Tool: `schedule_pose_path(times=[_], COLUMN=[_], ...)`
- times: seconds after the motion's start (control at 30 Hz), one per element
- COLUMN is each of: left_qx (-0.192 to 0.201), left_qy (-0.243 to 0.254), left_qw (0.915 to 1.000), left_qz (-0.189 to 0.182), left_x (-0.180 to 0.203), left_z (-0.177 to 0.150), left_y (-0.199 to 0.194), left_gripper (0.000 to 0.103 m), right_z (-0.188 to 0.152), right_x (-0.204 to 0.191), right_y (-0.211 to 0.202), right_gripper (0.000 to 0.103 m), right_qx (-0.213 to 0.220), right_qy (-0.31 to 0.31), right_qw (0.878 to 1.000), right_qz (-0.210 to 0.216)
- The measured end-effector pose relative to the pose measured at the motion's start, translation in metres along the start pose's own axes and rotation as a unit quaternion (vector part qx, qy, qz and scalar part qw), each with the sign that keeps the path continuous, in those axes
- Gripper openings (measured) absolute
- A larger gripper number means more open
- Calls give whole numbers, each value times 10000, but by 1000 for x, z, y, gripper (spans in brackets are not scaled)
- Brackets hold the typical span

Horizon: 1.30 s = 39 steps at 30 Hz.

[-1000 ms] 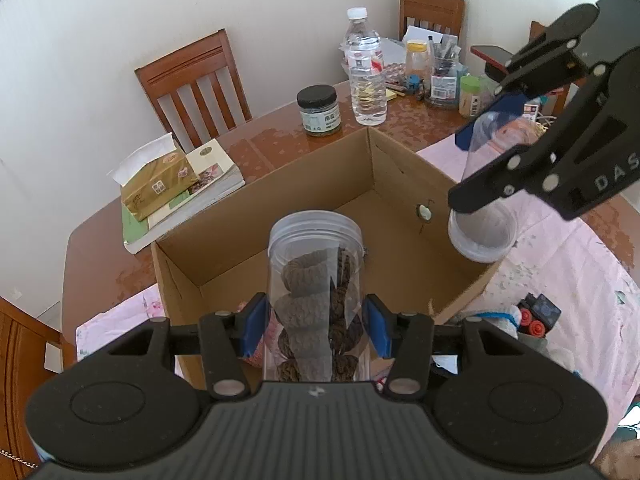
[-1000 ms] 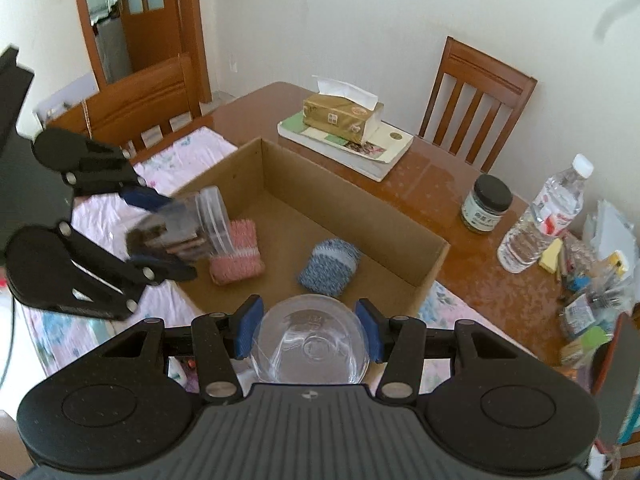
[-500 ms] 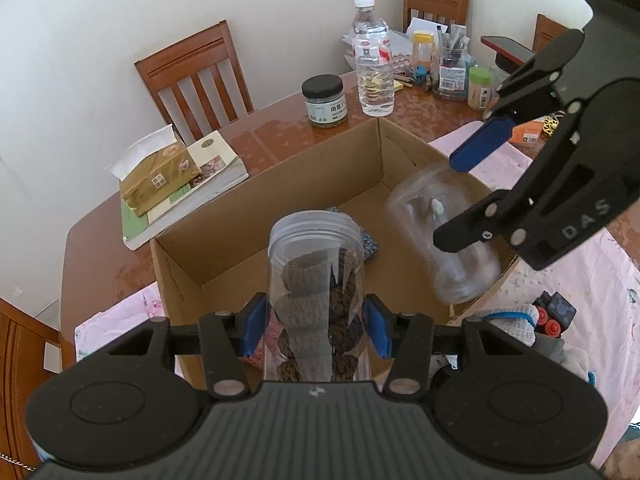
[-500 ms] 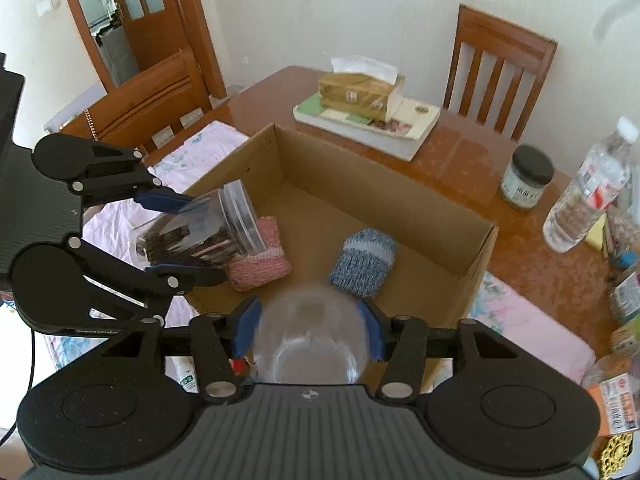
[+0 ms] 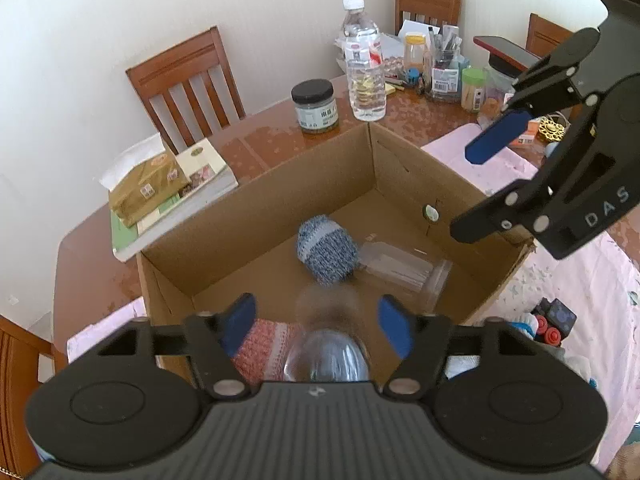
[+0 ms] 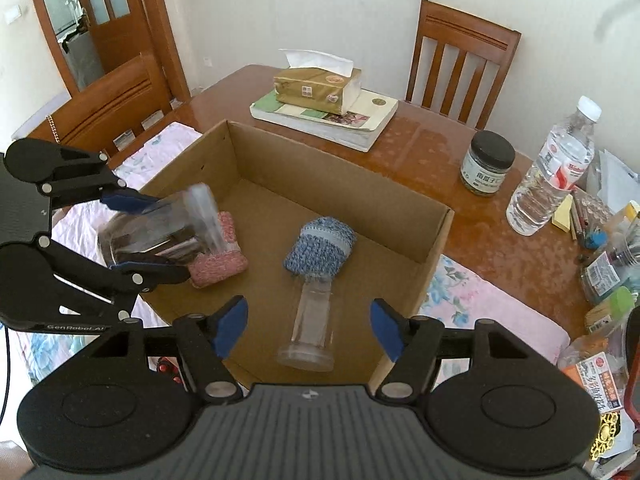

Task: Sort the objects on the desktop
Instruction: 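Carry the jar and cup over the box and release both inside, then move both tools back toward the remaining items on the table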

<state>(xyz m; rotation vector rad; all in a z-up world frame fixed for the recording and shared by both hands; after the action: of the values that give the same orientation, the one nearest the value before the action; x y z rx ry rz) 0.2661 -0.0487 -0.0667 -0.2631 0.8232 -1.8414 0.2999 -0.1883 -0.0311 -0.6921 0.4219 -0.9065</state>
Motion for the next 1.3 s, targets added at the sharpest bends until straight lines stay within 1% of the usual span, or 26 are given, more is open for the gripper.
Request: schedule_pose_path(times=[0.13,0.2,0.27,0.33,0.57,0.73,0.97,1.3], left_qx=[-2,3,-16,-24,-21,-11,4,-16], left_qy=[81,122,136,148,195,220,188,150], left_qw=[10000,9999,9999,9999,9998,9997,9998,9999], left_qz=[37,19,31,24,69,114,112,78], left_x=[3,4,4,4,5,6,8,19], left_z=[0,-1,-3,-4,-7,-10,-18,-36], left_y=[1,1,0,-1,-9,-18,-32,-54], left_gripper=[81,83,85,86,87,90,91,91], right_z=[-3,-4,-5,-6,-8,-10,-18,-40], right_x=[2,3,4,6,7,3,-2,-16], right_y=[-3,-5,-7,-10,-16,-20,-25,-35], right_gripper=[73,76,79,85,93,102,103,103], right_qx=[12,24,58,114,191,277,278,222], right_qy=[6,2,-5,14,40,46,30,17], right_qw=[10000,10000,9999,9998,9995,9992,9991,9992], right_qz=[-44,-76,-124,-157,-257,-287,-328,-317])
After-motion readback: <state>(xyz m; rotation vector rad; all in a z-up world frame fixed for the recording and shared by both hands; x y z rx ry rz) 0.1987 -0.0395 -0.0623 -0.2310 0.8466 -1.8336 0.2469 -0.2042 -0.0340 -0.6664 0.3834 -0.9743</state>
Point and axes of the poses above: each gripper's, at about its wrist camera, not at the fingertips, and y roughly the way its jaws point, x to its right, z to its top, the point moved 3 cm from there along y, roughly the way its jaws point, and after that the axes turned 12 degrees about x, right-handed, at the moved point
